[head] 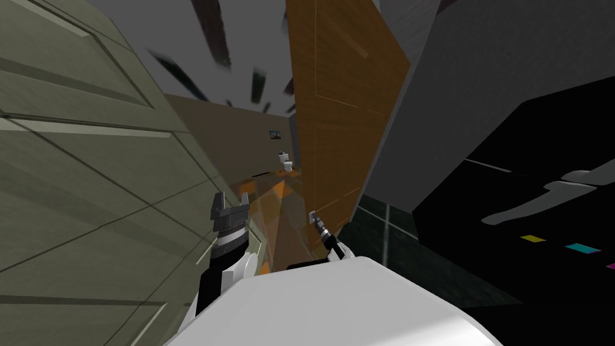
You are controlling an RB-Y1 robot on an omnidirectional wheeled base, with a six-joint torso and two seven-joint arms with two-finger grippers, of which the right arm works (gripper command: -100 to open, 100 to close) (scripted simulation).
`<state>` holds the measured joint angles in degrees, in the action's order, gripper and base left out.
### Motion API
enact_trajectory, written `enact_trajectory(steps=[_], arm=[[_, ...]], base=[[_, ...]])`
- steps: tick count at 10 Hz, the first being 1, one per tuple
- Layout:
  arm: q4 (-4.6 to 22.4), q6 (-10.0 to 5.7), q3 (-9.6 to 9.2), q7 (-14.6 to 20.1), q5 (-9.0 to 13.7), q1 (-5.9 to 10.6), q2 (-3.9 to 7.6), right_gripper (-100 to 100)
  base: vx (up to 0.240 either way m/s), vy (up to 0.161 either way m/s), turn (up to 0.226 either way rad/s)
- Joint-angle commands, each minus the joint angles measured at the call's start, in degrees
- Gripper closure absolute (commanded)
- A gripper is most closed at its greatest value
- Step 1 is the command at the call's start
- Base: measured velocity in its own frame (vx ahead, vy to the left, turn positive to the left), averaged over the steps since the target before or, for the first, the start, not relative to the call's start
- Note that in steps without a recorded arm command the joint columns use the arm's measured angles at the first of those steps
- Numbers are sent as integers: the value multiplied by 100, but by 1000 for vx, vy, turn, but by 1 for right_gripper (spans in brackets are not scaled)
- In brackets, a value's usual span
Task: Push the door open
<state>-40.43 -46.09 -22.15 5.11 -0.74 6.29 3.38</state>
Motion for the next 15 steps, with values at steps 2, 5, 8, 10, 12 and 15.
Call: enact_trajectory(steps=[2,5,8,10,12,15], arm=[[0,5,0,1,0,0,1,100],[0,5,0,1,0,0,1,100],[36,24,165,-131,88,8,63,100],[55,27,288,-223,154,19,89,100],[135,24,304,-226,177,59,74,-100],[90,86,311,-210,198,63,44,-100]], base=[[-14,-11,9],[-4,-2,-2],[131,48,-34],[187,35,-67],[84,39,-85],[-240,-6,-37]])
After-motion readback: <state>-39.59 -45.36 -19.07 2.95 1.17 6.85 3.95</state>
